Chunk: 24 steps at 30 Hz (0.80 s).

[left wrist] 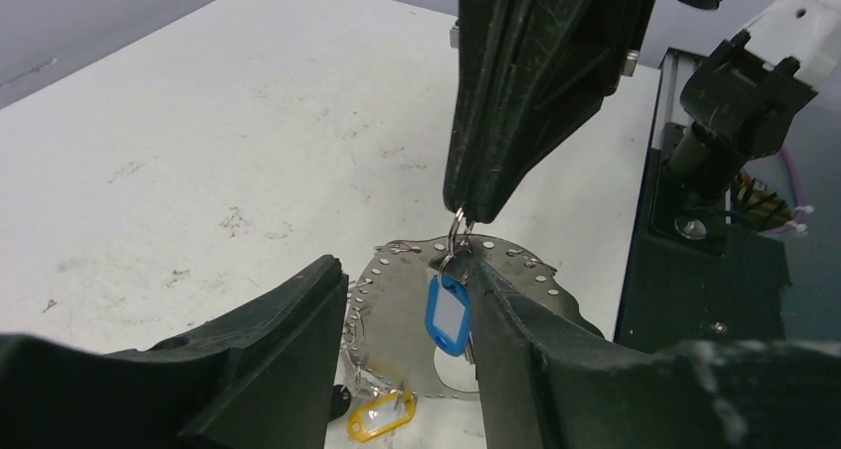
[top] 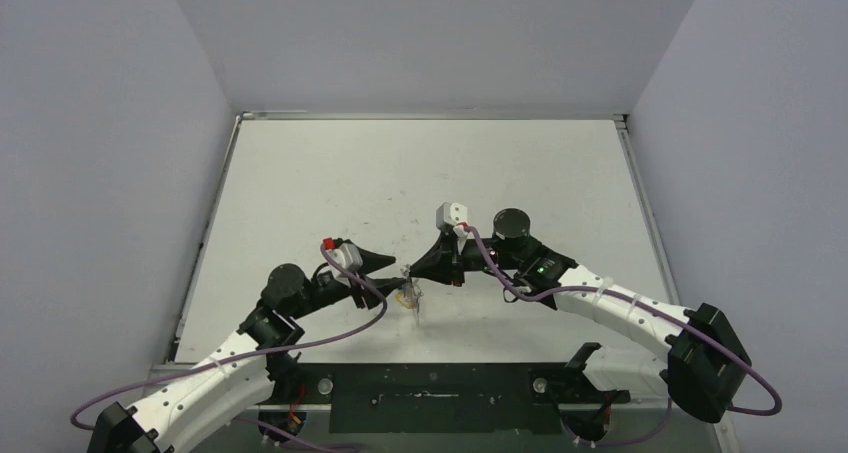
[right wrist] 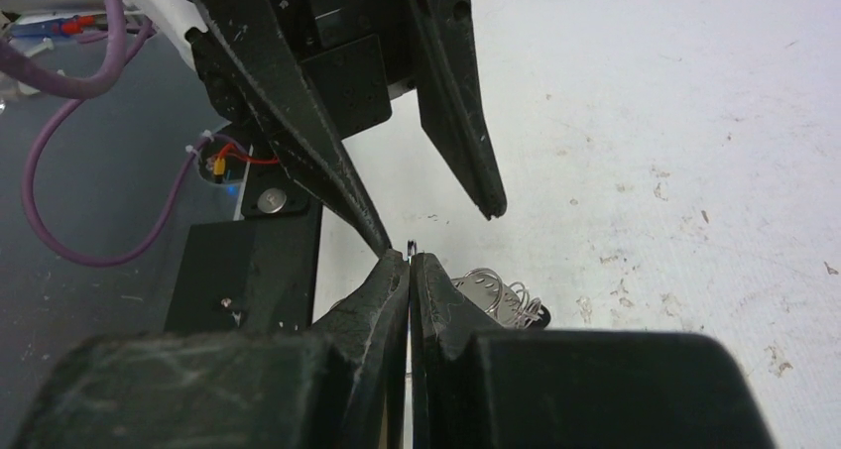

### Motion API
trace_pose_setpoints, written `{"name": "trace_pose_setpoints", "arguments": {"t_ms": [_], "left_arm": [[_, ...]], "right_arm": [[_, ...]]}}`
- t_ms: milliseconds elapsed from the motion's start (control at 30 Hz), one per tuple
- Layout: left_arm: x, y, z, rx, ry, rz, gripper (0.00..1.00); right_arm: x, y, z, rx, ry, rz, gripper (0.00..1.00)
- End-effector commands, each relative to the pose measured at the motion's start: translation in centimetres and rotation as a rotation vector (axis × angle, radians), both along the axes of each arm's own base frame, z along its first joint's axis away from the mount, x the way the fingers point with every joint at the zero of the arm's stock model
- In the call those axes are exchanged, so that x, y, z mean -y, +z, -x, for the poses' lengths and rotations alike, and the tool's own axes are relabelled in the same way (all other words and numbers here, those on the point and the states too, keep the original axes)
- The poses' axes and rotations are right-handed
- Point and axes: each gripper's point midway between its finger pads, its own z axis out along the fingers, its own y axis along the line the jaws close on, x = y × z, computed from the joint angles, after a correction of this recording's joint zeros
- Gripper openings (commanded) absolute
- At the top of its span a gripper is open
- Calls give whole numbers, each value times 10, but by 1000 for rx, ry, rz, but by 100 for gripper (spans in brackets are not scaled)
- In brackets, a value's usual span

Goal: Put the keys on the keyring

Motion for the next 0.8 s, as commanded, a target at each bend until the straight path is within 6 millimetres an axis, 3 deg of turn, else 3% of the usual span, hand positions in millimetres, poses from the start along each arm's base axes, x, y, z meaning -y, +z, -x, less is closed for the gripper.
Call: {"name": "trace_pose_setpoints", "arguments": {"t_ms": [0,267,467,767], "left_arm": [[0,40,1,-2,-72,129,48],[-9,52,-23,-149,-104,261,55],[-18,67,-46,-197,-70,321,65],[-22,56,-65,-311,36,257,76]], "right_arm": [[5,28,-8,74,-13,-81,0],[21,30,-29,23,-81,-140,0],[18,25,-45,-27,-127,-146,0],[7,37,-71,-67,-150,-179,0]]}}
